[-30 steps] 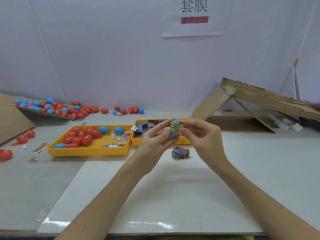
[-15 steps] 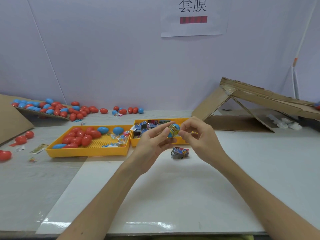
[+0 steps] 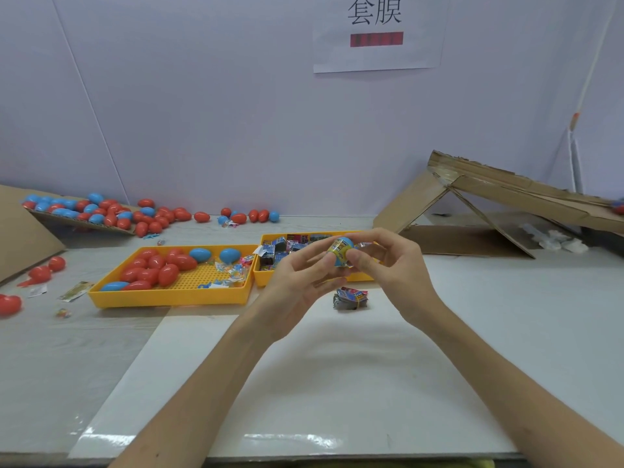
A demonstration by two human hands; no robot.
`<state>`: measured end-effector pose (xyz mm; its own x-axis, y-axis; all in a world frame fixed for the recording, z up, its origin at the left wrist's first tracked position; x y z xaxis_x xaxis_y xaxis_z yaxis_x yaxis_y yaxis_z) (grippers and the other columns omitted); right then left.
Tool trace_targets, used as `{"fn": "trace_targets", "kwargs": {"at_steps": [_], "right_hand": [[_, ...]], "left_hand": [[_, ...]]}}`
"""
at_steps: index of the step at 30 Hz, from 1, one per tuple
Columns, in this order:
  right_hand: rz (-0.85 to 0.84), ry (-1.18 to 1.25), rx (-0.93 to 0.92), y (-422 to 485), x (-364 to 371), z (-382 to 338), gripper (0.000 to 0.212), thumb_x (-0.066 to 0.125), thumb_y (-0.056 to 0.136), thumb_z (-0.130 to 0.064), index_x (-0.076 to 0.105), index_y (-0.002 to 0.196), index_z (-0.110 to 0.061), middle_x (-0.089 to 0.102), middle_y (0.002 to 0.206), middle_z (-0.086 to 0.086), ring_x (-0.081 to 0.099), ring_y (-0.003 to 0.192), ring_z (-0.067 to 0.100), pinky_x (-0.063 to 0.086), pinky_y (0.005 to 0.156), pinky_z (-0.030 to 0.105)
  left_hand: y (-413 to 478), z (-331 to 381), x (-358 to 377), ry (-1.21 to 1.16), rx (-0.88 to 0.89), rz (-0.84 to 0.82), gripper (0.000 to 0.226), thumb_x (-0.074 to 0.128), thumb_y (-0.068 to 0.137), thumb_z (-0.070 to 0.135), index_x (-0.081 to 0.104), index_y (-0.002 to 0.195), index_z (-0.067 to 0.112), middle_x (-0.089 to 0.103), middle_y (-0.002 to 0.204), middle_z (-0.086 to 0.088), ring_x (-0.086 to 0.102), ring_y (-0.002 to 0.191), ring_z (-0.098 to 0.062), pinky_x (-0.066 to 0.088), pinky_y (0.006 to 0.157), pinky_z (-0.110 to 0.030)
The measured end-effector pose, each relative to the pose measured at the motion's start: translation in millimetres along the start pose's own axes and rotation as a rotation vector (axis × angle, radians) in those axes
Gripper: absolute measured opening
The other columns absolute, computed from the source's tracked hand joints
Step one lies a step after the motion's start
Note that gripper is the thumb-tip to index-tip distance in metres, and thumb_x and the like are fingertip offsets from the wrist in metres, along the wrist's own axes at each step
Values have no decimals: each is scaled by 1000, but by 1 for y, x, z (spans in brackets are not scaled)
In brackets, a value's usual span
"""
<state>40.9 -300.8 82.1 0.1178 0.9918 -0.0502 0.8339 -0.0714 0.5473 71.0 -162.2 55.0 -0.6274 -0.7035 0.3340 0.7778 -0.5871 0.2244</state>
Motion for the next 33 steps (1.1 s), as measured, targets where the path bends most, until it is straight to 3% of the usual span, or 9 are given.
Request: {"fn": "trace_targets", "kwargs": {"at_steps": [3,7,15,20,23,27,29,31,33], "right_hand": [[-27,194,68,1,1,4,15,84,74,-20,77,87,-23,75,95,6,72,86,25,59,70,33],[-54,375,147,0,4,8,21,86,63,-20,72,78,-13,72,87,7,71,81,25,59,64,30],[-66,479,187,-2,11,11,5,74,75,-12,72,71,-15,71,83,7,71,77,25,62,66,33],[-25,383,181,-2,7,15,23,78,72,-30,68,75,-9,65,79,17,67,77,29,62,68,36],[46,287,160,-3,3,17,37,74,77,-34,62,81,0,61,82,23,63,79,35,61,68,37],[101,163,120,-2,0,11,29,68,83,-34,68,92,-6,67,81,11,68,75,26,59,62,30],[65,162,122,-2,3,10,29,71,82,-30,72,101,-9,67,89,10,72,82,27,61,65,34],[42,133,115,-3,5,9,27,73,81,-28,75,98,-7,63,100,14,71,92,34,64,69,42],[37,120,113,-3,6,9,28,71,81,-29,76,94,-5,63,99,7,69,92,31,64,72,44]], "left_hand": [[-3,0,7,-36,-16,-61,35,59,95,21,68,128,15,70,127,-12,67,118,-29,56,96,-32],[-5,-2,13,-70,-44,-136,30,58,97,24,74,121,19,69,128,-11,65,121,-28,54,95,-29],[-7,-2,17,-91,-32,-147,33,63,92,27,74,122,19,67,130,-14,64,122,-31,54,96,-31],[-6,-3,18,-47,-17,-129,42,64,90,28,67,129,12,62,134,-23,62,124,-34,54,97,-33],[-6,-6,16,-21,-17,-103,40,59,95,27,64,130,8,68,125,-21,66,119,-31,55,95,-33],[-2,-11,19,-41,-47,-88,46,57,98,29,58,136,4,67,126,-19,65,117,-28,51,99,-37],[-2,-13,21,-63,-84,-110,51,52,99,29,51,142,1,60,136,-23,63,120,-30,48,99,-39],[-3,-16,21,-114,-135,-124,54,50,98,30,50,143,1,60,135,-22,62,121,-33,49,98,-40],[-4,-18,19,-167,-174,-125,54,52,95,34,54,141,4,63,132,-19,62,122,-34,48,101,-42]]}}
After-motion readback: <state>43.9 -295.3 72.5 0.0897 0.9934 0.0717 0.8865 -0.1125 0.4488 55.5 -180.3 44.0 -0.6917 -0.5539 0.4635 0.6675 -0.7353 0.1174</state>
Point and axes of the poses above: each hand's wrist, its own y-axis towards the middle knuckle, its own x-axis out of the palm, z = x × y, the point moved 8 cm from there along y, towards the middle knuckle
